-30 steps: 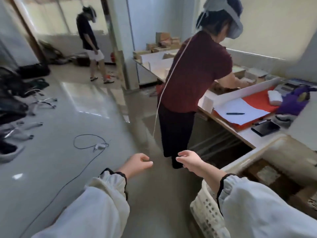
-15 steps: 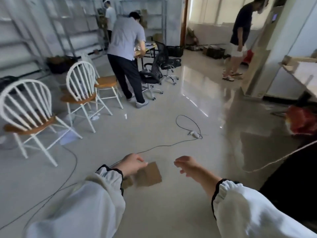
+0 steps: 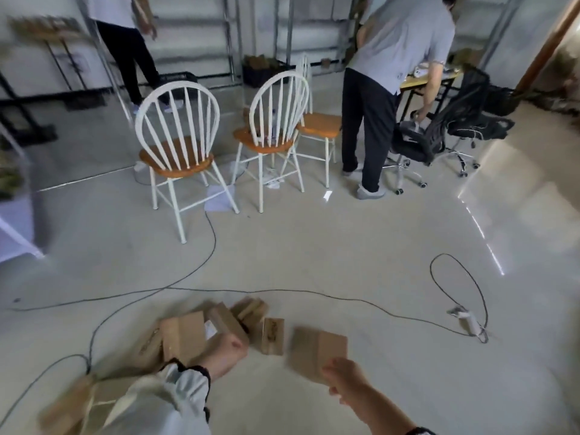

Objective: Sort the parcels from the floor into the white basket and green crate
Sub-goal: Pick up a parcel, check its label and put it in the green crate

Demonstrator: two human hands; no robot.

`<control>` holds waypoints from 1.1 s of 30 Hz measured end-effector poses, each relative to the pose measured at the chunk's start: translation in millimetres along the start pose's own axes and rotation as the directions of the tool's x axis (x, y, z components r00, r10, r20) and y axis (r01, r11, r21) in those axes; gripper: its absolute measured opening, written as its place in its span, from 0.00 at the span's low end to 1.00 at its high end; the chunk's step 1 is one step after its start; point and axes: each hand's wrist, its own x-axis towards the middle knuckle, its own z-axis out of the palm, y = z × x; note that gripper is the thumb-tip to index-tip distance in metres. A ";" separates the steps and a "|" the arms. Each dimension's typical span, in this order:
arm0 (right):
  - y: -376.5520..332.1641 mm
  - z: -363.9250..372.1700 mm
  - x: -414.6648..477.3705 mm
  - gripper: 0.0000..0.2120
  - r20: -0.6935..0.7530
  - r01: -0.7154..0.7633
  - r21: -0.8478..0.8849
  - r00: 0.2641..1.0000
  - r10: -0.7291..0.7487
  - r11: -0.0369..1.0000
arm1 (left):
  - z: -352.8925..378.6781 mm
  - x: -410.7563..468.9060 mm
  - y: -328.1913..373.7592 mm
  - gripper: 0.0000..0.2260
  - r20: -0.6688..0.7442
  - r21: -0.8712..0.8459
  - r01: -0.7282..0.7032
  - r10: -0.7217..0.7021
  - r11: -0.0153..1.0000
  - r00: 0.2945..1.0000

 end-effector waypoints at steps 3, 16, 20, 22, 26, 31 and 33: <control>21.1 -10.8 81.6 0.04 -0.006 -0.044 -0.051 0.999 0.044 0.998 | 54.7 78.0 -5.8 0.12 0.059 -0.028 0.021 -0.019 0.999 0.998; 199.0 8.9 464.4 0.05 -0.149 -0.113 -0.211 0.985 0.083 0.971 | 318.4 444.7 -47.4 0.12 0.265 0.115 -0.119 0.085 0.986 0.961; 254.9 19.8 554.8 0.20 -0.222 -0.129 -0.127 0.970 0.098 0.984 | 381.9 539.1 -63.7 0.20 0.307 0.312 -0.226 0.127 0.923 0.943; 274.5 22.8 585.0 0.25 -0.232 -0.142 -0.023 0.964 0.133 0.990 | 402.7 575.2 -70.1 0.25 0.323 0.350 -0.242 0.126 0.905 0.938; 289.9 28.1 616.8 0.25 -0.104 -0.183 0.213 0.972 0.209 0.960 | 428.5 611.8 -80.1 0.30 0.376 0.245 -0.219 0.115 0.944 0.919; 274.5 28.6 614.5 0.16 -0.086 -0.124 0.476 0.979 0.187 0.871 | 432.9 608.2 -68.5 0.07 0.275 -0.109 -0.274 0.294 0.955 0.915; 264.4 21.3 616.2 0.14 -0.147 -0.038 0.603 0.977 0.158 0.797 | 419.0 606.1 -56.2 0.06 0.195 -0.377 -0.224 0.313 0.899 0.930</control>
